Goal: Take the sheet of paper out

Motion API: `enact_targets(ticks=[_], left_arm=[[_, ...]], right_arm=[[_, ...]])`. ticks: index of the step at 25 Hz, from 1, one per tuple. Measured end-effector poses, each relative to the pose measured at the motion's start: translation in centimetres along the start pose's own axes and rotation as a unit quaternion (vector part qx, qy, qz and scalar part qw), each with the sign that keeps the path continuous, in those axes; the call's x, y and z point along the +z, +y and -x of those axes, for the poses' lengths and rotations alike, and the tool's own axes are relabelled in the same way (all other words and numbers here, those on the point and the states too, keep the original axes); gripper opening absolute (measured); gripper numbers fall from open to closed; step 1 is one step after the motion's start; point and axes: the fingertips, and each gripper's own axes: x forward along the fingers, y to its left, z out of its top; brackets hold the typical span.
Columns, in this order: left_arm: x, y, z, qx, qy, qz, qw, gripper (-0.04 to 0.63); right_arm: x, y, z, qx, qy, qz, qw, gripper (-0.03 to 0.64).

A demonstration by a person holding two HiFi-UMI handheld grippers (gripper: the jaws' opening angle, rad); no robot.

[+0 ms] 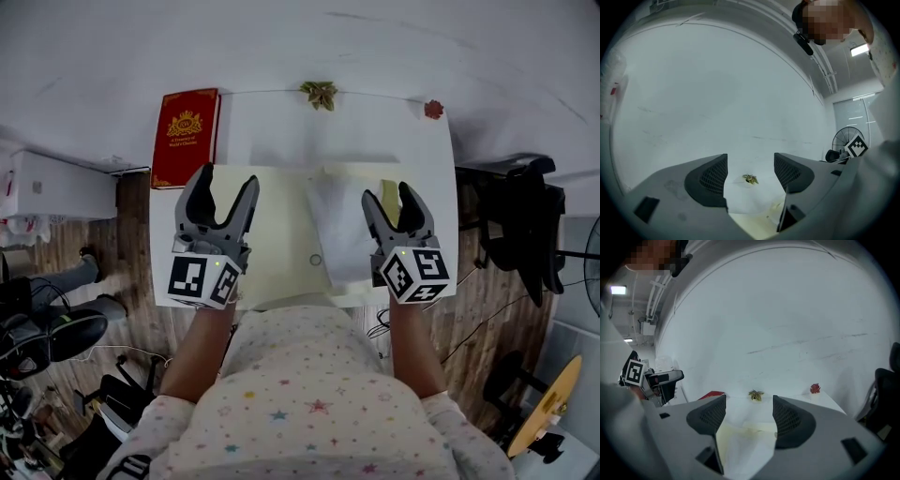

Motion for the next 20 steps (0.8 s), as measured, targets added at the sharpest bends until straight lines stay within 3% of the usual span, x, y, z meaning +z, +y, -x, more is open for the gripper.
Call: enact_targets(ticks=[10, 17, 20], left_arm=[[-5.0, 0.8, -1.3, -0.010, 0.055, 0.038, 0.9977, 0.287], [-6.9, 0.8, -1.7, -0.015, 0.075, 0.038, 0.9963, 0.287], [-7.3, 0.8, -1.7, -0.014, 0.080, 0.035, 0.9961, 0.286]], right_arm=[[-7.5, -0.7, -4.2, 0.008, 0.094, 0.006, 0.995, 0.298], [-14.3, -1.5, -6.7, 0.017, 0.191, -0.014, 0.981, 0.305], [-15.9, -1.7, -7.1, 0.014, 0.219, 0.001, 0.976, 0.301]])
